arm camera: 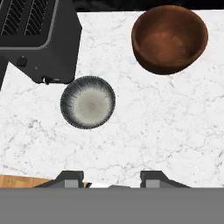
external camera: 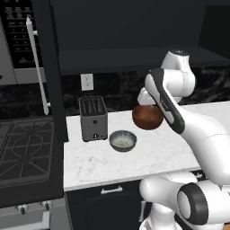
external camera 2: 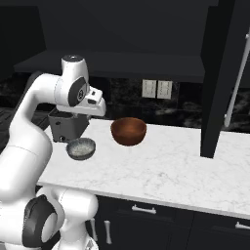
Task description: Pick up the bowls on the counter and stack them on top of one another in the open cabinet. Place the smaller bowl on top of the larger bowl.
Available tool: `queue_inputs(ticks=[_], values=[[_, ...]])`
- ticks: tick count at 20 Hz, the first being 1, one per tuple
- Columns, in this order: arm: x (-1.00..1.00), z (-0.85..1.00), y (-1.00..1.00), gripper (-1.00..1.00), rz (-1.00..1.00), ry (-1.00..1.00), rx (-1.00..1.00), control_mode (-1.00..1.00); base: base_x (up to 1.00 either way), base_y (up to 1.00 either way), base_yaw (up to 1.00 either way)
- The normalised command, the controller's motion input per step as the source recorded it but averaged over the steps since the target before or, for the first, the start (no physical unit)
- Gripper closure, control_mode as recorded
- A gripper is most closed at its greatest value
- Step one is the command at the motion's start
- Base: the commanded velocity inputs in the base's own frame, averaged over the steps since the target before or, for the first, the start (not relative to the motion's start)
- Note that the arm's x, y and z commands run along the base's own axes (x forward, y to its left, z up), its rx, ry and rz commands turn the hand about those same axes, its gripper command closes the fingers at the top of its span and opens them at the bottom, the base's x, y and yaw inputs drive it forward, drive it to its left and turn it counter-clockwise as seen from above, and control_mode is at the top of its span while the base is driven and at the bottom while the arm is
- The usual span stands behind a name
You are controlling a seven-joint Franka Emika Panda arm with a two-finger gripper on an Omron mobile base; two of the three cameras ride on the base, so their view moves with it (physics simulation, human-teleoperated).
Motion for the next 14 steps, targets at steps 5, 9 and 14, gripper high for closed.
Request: queue_inputs(ticks=[5,9,14], values=[[-0.13,-0.31,-0.20,-1.00,-0.12,0.01,0.12,-1.00,0.00,0.00,0.00],[0.00,-1.00,-0.23,-1.00,-0.22,0.02,0.22,-1.00,0.00,0.00,0.00],[0.05,-0.92,-0.19,-1.00,-0.14,-0.03,0.15,-1.00,0.00,0.00,0.00]])
